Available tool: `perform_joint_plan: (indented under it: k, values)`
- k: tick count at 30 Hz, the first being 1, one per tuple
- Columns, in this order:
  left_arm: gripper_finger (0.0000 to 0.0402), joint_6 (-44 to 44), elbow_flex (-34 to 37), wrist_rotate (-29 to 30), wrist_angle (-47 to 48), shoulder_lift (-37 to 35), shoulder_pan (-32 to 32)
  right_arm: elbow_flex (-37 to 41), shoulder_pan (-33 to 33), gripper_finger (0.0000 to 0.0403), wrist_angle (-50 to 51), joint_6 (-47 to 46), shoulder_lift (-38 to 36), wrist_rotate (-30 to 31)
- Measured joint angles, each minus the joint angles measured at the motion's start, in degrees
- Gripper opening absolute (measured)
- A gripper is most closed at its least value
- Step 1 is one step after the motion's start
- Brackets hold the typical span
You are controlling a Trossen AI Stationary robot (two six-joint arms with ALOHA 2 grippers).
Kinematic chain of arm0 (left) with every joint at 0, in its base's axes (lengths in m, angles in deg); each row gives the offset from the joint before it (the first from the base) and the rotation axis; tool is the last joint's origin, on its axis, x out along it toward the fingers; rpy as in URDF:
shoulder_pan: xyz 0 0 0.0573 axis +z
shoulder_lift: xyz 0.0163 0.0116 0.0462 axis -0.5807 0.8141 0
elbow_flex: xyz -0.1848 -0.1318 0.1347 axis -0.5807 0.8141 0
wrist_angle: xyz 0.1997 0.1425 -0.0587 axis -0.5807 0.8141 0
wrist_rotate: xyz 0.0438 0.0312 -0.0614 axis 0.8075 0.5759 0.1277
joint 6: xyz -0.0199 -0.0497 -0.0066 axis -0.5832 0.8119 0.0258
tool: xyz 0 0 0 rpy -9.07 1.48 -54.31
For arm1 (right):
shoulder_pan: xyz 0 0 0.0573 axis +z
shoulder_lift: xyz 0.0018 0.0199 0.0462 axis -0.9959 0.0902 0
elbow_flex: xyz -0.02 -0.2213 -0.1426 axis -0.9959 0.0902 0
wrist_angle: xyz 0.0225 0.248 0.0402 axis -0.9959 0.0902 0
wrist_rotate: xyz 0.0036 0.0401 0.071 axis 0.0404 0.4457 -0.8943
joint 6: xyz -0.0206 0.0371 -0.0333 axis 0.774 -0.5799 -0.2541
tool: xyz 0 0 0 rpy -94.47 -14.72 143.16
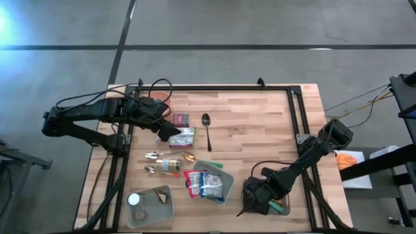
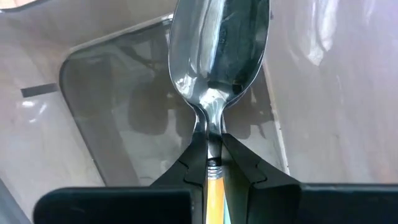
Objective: Pick & Place Food Item
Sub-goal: Put the yellow spoon into the black bin
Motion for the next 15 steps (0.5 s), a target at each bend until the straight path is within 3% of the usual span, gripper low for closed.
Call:
perform_joint_plan:
  k: [8,15]
  values:
    - [0.0318,0.03,0.00,0.18,0.00,0.00,0.00,0.36,-0.09,0.0027,-1.21,-0.33,0.07,0.00]
    - [0.0318,0.20,0.00,0.19,0.37,0.02,0.00,0.28,-0.15,0.0109,-1.15,-1.39,0.09,0.20]
